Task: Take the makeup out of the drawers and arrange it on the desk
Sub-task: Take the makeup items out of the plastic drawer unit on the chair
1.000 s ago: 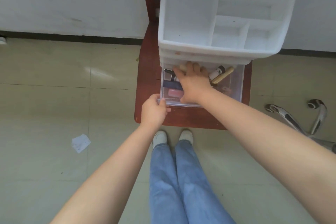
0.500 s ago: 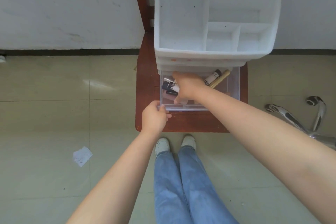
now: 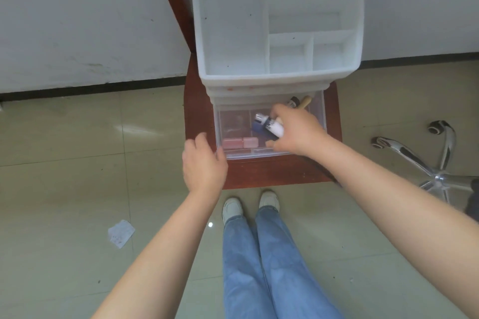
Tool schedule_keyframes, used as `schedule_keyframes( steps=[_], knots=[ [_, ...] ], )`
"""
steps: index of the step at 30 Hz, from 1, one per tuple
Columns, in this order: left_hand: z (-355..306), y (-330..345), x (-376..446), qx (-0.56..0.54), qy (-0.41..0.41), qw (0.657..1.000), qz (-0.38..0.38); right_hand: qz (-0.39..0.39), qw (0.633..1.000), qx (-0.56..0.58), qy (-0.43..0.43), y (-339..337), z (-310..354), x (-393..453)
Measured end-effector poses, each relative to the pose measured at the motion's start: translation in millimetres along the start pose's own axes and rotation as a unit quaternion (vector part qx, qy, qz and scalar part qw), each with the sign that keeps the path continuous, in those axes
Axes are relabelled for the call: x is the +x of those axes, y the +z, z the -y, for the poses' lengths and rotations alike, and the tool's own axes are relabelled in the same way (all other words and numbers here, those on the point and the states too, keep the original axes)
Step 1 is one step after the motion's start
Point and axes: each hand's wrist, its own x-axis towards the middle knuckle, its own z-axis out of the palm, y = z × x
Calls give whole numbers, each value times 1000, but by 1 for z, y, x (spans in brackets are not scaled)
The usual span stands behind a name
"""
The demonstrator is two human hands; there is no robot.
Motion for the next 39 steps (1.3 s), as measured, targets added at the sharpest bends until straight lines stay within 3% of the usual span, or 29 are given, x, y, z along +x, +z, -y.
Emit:
schedule_keyframes(
  steps=[2, 5, 8, 13, 15, 18, 20, 23, 28, 32, 34, 37, 39],
  knots=[
    [-15, -8, -1, 71, 115, 991, -12, -18, 992, 109, 66, -6, -25, -26],
    [-45, -9, 13, 235, 231, 940, 88, -40, 946, 285, 151, 2, -55, -51],
    [-72, -3, 32, 370, 240, 884, 153, -48, 924, 338, 173, 21, -69, -54],
    [-81, 11, 33, 468, 269, 819, 195, -78, 895, 408, 161, 35, -74, -54],
    [-79, 10, 31, 454, 293, 820, 191, -80, 895, 411, 154, 37, -77, -59],
    [-87, 10, 29, 332, 294, 875, 196, -65, 906, 393, 141, 40, -85, -63],
    [-100, 17, 25, 289, 303, 893, 166, -66, 913, 373, 150, 41, -92, -64],
    [-118, 39, 23, 313, 348, 875, 124, -87, 917, 355, 160, 40, -99, -63],
    [-119, 64, 32, 378, 331, 857, 114, -81, 898, 407, 147, 36, -106, -58],
    [-119, 69, 32, 380, 330, 861, 75, -73, 888, 430, 143, 36, -109, -55],
    [-124, 70, 35, 406, 342, 846, 58, -66, 900, 410, 133, 35, -107, -55],
    [-132, 65, 36, 413, 357, 837, 24, -20, 949, 296, 111, 32, -101, -58],
    [-136, 62, 30, 379, 318, 866, 74, 1, 970, 225, 92, 31, -98, -60]
  ],
)
